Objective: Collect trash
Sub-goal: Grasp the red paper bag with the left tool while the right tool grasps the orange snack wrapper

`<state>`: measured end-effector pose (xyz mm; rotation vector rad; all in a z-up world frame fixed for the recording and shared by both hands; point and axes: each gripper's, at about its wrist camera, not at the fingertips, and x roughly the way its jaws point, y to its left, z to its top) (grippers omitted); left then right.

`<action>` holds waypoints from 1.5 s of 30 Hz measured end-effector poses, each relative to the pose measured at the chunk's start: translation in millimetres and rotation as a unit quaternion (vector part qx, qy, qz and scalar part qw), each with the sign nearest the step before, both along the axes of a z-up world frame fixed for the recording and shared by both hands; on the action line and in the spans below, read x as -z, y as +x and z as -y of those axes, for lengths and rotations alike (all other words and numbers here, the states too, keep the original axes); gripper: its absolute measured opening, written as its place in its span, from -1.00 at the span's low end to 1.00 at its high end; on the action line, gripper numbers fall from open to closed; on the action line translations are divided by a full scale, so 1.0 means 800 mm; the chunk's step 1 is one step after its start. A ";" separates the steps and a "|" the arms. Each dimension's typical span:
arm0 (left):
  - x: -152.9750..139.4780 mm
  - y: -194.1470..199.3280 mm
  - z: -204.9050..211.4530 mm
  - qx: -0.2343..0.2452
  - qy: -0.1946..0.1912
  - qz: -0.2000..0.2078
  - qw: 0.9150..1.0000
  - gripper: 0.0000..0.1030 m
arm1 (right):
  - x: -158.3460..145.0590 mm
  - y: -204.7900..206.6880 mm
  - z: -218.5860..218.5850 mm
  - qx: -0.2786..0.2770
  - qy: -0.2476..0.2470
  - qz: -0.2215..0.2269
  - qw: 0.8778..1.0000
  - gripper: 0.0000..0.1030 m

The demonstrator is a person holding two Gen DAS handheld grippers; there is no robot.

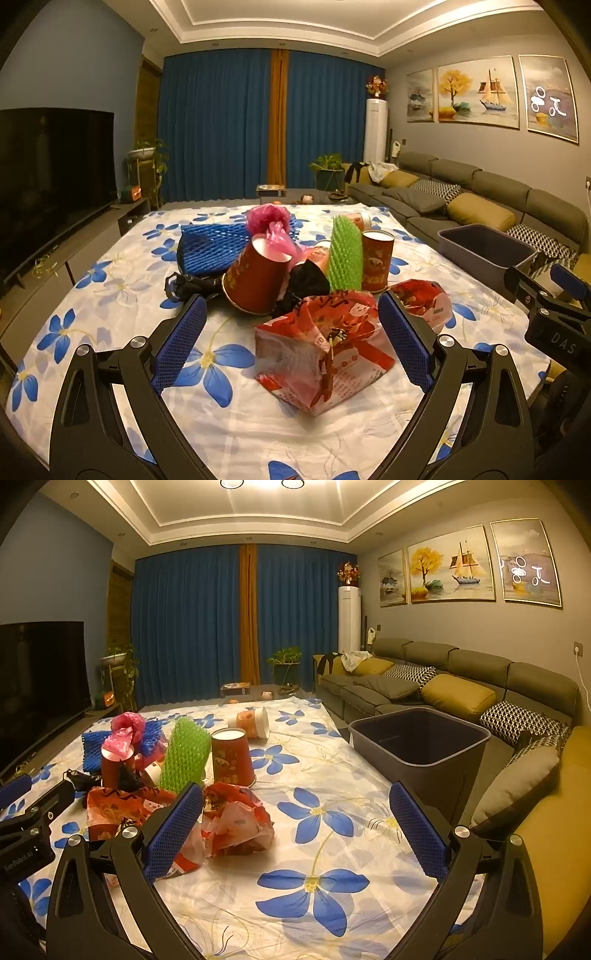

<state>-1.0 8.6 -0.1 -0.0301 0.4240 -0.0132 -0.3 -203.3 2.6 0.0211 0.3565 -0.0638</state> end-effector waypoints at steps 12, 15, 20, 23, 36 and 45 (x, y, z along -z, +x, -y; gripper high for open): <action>0.027 0.008 -0.019 0.021 -0.014 -0.033 0.999 0.72 | 0.024 0.014 -0.012 -0.020 0.002 -0.025 0.999 0.81; 0.029 0.020 -0.018 0.033 -0.017 -0.040 0.999 0.72 | 0.033 0.023 -0.017 -0.030 0.007 -0.036 0.999 0.77; 0.037 0.045 -0.011 0.046 -0.027 -0.040 0.998 0.45 | 0.043 0.036 -0.020 -0.043 0.012 -0.050 0.998 0.57; 0.049 0.060 -0.011 0.059 -0.038 -0.066 0.995 0.15 | 0.048 0.046 -0.023 -0.049 0.017 -0.059 0.997 0.53; 0.064 0.081 -0.018 0.077 -0.068 -0.108 0.989 -0.82 | 0.073 0.104 -0.033 -0.053 0.037 -0.133 0.989 0.25; 0.058 0.067 -0.028 0.072 -0.083 -0.107 0.988 -0.84 | 0.078 0.107 -0.035 -0.045 0.029 -0.148 0.988 -0.21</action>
